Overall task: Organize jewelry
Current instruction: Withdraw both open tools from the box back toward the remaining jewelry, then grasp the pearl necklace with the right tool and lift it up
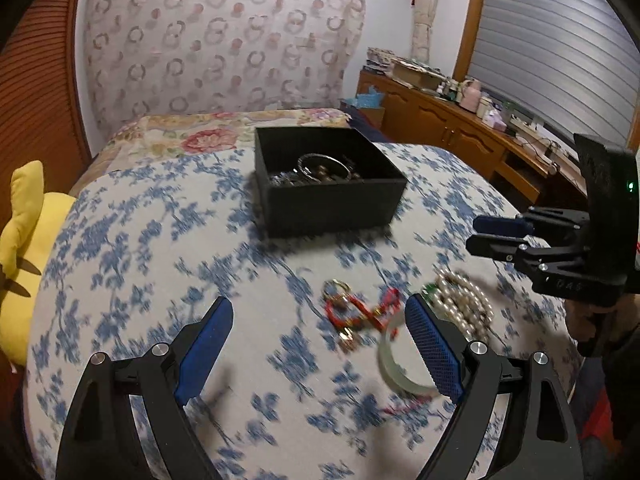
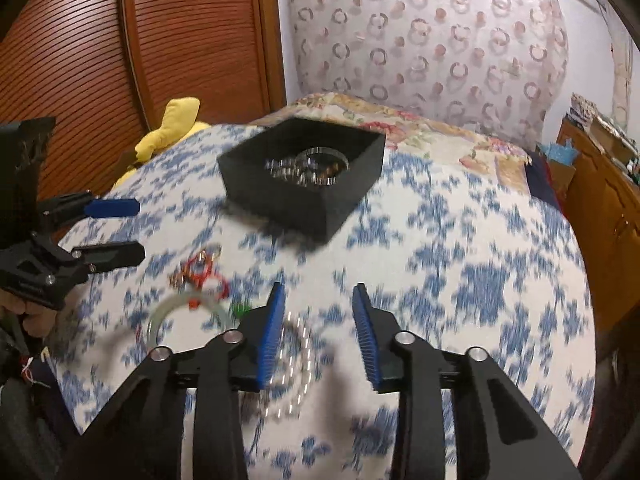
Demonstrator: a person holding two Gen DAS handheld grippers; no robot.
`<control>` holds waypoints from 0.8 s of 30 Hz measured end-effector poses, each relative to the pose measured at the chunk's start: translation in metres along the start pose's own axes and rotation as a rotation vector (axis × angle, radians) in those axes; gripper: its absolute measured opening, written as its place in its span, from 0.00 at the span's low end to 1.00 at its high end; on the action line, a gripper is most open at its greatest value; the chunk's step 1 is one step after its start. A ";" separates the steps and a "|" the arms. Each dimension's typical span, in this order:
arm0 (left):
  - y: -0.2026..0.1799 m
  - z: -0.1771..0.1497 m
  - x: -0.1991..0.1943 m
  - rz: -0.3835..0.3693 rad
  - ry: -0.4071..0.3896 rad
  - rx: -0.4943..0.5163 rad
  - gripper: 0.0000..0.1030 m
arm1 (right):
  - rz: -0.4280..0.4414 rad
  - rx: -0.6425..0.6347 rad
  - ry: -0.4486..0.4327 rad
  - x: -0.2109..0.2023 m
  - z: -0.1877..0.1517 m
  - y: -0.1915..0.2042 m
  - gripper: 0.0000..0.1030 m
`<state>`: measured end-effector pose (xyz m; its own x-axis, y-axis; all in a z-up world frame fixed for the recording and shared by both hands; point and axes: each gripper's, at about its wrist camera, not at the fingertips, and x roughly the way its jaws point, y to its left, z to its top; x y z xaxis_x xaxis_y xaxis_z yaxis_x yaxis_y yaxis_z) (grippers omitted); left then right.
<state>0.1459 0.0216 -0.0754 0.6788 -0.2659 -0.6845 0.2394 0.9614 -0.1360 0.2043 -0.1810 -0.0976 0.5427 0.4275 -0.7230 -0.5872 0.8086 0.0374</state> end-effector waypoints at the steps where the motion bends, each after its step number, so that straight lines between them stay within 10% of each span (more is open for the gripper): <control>1: -0.003 -0.002 0.000 -0.002 0.002 0.002 0.82 | 0.001 0.000 0.006 0.000 -0.004 0.001 0.32; 10: -0.017 -0.019 -0.008 -0.010 0.003 0.021 0.82 | 0.070 -0.014 0.050 0.003 -0.026 0.025 0.25; 24: -0.022 -0.026 -0.020 -0.015 -0.015 0.024 0.82 | -0.047 -0.083 0.108 0.019 -0.020 0.032 0.23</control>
<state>0.1094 0.0081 -0.0775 0.6856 -0.2812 -0.6715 0.2662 0.9553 -0.1283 0.1838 -0.1545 -0.1240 0.5053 0.3405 -0.7929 -0.6131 0.7883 -0.0521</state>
